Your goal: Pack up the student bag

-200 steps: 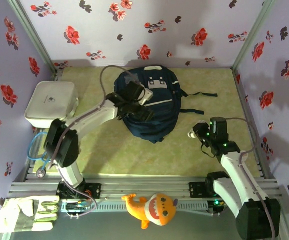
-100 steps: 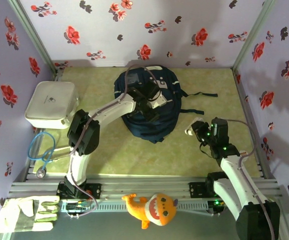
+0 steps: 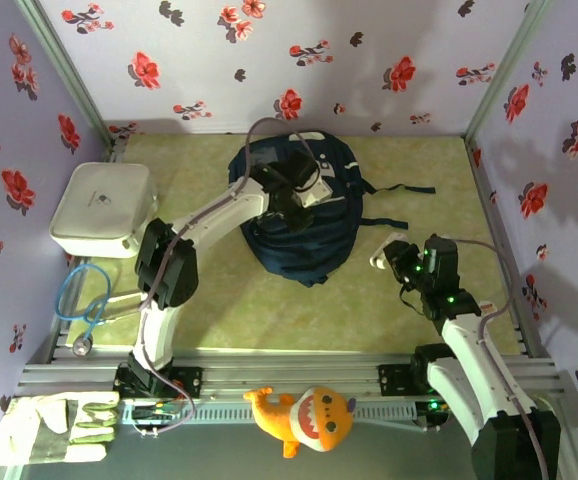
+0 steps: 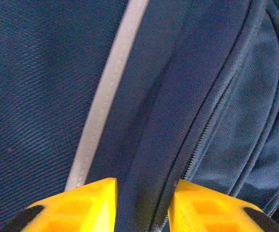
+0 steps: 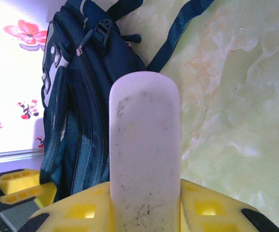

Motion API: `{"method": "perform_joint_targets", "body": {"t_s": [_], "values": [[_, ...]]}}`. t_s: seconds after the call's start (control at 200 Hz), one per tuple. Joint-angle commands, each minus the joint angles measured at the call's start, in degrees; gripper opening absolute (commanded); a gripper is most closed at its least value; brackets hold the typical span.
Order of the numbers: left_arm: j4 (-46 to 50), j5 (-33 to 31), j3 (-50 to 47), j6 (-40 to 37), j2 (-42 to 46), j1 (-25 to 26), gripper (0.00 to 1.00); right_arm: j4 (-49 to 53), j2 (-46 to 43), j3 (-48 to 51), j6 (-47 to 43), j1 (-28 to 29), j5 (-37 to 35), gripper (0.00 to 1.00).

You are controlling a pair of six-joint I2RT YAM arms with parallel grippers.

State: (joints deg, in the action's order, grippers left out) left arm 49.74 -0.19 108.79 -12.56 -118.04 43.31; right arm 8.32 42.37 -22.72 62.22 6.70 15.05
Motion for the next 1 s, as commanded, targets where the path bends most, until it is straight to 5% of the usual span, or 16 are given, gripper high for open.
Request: {"method": "perform_joint_targets", "body": {"t_s": [0.0,0.275,0.995], "values": [[2.5,2.2,2.5,2.1,-2.1,-2.4,0.27,-2.2,-0.7,0.2,0.5,0.6,-0.9,0.2],[2.0,3.3,4.5,3.3,-1.7,-2.6,0.0,-6.2,0.1,-0.1,-0.1,2.9,-0.6,0.19],[-14.9,4.5,1.5,12.2,14.1,2.0,0.0,-26.0,15.9,-12.1,0.7,20.4,-1.6,0.19]]}}
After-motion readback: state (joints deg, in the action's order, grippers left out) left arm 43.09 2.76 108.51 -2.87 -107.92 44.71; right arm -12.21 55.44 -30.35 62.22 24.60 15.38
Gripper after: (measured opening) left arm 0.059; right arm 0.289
